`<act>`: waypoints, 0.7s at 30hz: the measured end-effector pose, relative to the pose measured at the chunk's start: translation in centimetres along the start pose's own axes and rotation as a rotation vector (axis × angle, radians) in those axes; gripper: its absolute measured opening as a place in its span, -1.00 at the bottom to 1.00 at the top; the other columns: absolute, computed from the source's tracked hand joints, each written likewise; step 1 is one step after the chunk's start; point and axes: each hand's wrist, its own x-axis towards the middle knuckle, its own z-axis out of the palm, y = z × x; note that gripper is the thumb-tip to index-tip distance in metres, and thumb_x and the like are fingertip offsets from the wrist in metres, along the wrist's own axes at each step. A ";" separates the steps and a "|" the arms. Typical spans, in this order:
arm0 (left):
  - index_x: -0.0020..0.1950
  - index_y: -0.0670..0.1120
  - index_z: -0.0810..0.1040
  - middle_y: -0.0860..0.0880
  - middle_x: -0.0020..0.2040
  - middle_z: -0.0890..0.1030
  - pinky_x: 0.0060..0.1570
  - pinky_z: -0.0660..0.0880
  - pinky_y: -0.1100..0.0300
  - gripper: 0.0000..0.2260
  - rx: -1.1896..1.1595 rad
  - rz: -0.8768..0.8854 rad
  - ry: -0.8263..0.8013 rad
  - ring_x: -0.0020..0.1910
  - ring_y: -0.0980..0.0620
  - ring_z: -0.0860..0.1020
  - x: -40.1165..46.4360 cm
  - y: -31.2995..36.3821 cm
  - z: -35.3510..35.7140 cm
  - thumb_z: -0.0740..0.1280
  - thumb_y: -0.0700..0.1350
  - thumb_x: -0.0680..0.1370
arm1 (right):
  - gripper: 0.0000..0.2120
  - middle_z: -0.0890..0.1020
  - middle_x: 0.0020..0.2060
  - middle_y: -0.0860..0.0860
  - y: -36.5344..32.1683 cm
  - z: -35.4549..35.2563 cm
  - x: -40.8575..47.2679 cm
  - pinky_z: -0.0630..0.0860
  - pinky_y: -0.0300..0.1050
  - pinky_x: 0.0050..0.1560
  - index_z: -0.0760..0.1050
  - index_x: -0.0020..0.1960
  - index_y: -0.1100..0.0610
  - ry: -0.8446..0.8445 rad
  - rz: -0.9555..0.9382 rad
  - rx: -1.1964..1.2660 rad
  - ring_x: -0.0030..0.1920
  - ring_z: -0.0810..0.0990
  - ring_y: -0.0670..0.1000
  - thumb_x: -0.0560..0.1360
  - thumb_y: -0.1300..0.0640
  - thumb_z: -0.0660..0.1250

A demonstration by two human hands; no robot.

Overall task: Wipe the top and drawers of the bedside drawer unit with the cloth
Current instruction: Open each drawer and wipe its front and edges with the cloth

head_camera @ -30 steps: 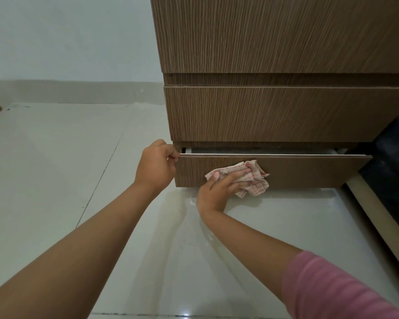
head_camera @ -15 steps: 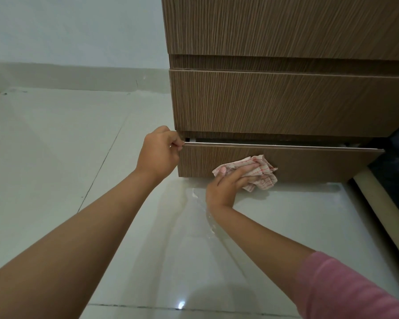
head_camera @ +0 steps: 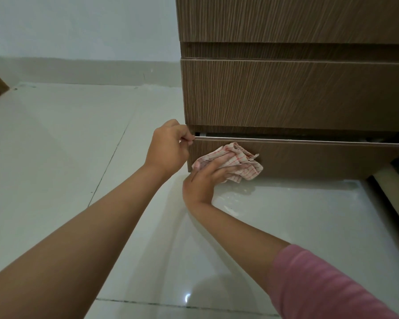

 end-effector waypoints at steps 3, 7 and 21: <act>-0.26 -0.19 0.63 -0.12 -0.25 0.55 -0.31 0.30 0.51 -0.86 -0.018 0.006 0.006 -0.31 0.07 0.42 0.1 -0.2 0.1 0.35 -0.39 0.35 | -0.22 -0.30 0.36 0.51 0.7 0.8 -0.1 -0.26 0.06 0.41 -0.28 0.46 0.29 0.009 -0.012 -0.026 0.38 -0.27 0.43 0.52 0.19 0.21; -0.25 -0.20 0.63 -0.14 -0.25 0.55 -0.32 0.30 0.39 -0.87 -0.035 0.013 0.012 -0.30 0.06 0.43 0.4 -0.2 0.2 0.34 -0.39 0.35 | -0.25 -0.20 0.35 0.57 2.1 1.2 0.2 -0.39 -0.03 0.38 -0.25 0.46 0.29 0.020 -0.054 -0.075 0.38 -0.23 0.43 0.54 0.15 0.22; -0.22 -0.24 0.61 -0.19 -0.25 0.53 -0.32 0.40 0.18 -0.87 0.018 0.027 0.088 -0.30 -0.07 0.47 -0.1 0.0 1.1 0.30 -0.41 0.40 | -0.23 -0.35 0.41 0.40 3.2 -5.0 5.2 -0.08 -0.13 0.44 -0.29 0.48 0.32 0.059 0.067 0.009 0.45 -0.27 0.38 0.57 0.11 0.18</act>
